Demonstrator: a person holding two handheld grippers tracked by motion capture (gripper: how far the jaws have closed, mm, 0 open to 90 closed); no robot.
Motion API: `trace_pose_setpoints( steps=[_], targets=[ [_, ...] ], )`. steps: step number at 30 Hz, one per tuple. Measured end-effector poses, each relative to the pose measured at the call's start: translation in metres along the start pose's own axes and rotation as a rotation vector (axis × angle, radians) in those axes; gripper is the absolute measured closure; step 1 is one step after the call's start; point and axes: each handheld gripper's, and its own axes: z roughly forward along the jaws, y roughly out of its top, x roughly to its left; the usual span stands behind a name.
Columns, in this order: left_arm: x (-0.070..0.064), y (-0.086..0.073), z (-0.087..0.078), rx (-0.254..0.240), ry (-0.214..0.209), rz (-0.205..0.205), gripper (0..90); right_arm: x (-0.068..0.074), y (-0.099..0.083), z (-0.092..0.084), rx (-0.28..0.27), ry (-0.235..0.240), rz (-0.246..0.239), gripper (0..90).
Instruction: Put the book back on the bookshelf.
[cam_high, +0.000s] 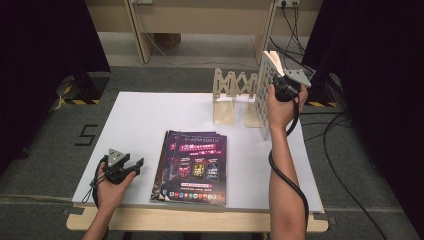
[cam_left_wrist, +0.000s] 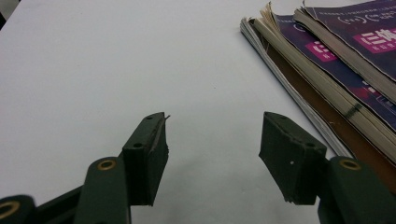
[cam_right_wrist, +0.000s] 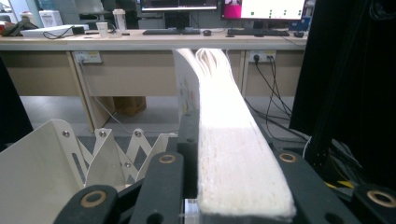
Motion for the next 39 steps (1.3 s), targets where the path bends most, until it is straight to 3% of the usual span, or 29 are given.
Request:
trace_pose_setpoints(
  steps=[11, 15, 27, 39],
  targets=[
    [0.000, 0.000, 0.000, -0.002, 0.001, 0.006, 40.5, -0.005, -0.009, -0.006, -0.011, 0.004, 0.043, 71.9],
    [0.000, 0.000, 0.000, 0.000, -0.002, 0.000, 40.4, -0.003, -0.009, -0.007, -0.007, 0.003, 0.026, 68.5],
    [0.000, 0.000, 0.000, -0.001, 0.001, 0.008, 40.2, -0.006, -0.010, -0.017, -0.003, 0.016, 0.047, 60.2],
    [-0.001, 0.000, 0.000, 0.000, 0.002, 0.009, 39.8, -0.007, -0.011, -0.032, -0.012, 0.031, 0.034, 54.3]
  ],
)
